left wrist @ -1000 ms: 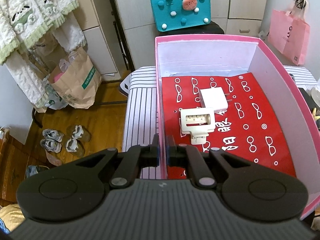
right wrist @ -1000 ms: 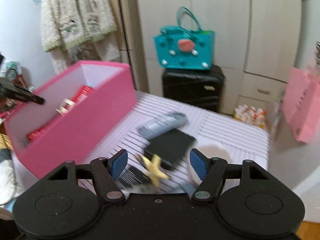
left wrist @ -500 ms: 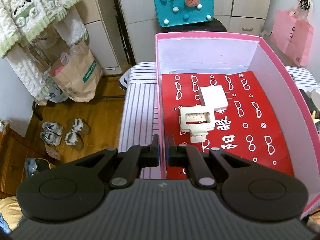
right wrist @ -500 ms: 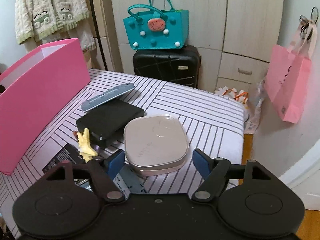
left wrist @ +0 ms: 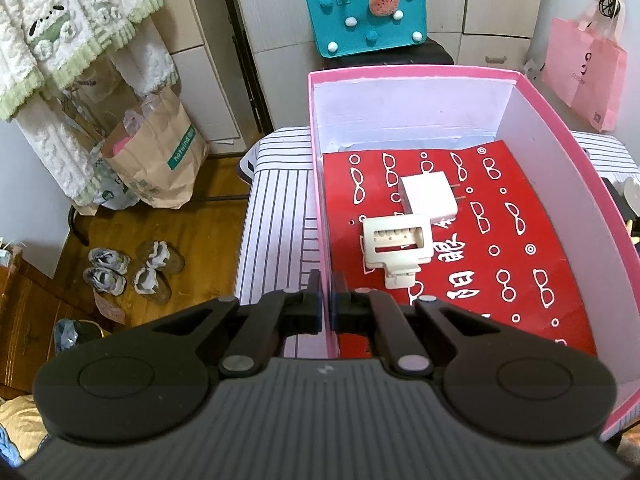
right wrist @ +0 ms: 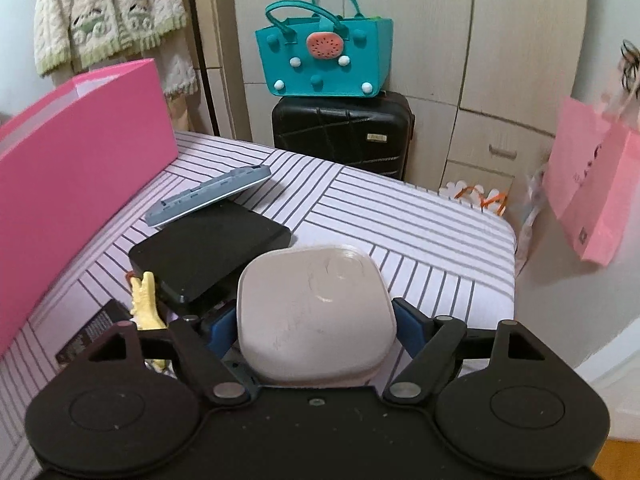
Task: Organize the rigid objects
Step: 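Grasp the grey round case with the right gripper, then lower the grey round case into the pink box and release it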
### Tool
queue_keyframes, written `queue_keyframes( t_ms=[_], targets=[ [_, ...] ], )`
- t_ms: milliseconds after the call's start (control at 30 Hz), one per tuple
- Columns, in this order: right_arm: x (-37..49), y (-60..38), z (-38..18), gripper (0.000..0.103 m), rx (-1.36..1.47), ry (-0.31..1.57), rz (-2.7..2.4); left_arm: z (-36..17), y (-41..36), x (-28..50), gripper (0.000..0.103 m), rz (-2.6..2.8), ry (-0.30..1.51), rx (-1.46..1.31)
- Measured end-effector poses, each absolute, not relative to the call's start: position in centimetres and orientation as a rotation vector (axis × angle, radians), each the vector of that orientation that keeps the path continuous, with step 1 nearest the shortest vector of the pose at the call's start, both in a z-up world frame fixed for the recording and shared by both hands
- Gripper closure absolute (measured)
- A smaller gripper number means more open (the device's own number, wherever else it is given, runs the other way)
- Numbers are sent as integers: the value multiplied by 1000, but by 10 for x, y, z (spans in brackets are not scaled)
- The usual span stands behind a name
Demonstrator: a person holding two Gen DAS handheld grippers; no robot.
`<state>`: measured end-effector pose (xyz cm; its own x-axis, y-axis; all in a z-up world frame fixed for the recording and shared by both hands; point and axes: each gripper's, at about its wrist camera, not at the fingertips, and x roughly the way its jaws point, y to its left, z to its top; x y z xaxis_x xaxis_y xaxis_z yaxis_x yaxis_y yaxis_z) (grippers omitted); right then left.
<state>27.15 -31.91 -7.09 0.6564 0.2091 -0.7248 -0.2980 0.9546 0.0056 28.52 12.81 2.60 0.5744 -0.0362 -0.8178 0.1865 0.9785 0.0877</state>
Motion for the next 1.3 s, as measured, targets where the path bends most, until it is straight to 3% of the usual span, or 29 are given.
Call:
queue_keyframes(
  t_ms=[567, 900, 1133, 1300],
  targets=[
    [249, -304, 5, 24, -68, 727, 352, 27, 131, 278, 99, -169, 906, 182],
    [236, -231, 70, 24, -64, 665, 673, 27, 137, 277, 99, -196, 895, 155],
    [250, -144, 74, 24, -219, 708, 866, 25, 139, 275, 98, -205, 881, 140],
    [276, -81, 53, 24, -363, 844, 926, 27, 139, 278, 98, -219, 897, 153]
  ],
)
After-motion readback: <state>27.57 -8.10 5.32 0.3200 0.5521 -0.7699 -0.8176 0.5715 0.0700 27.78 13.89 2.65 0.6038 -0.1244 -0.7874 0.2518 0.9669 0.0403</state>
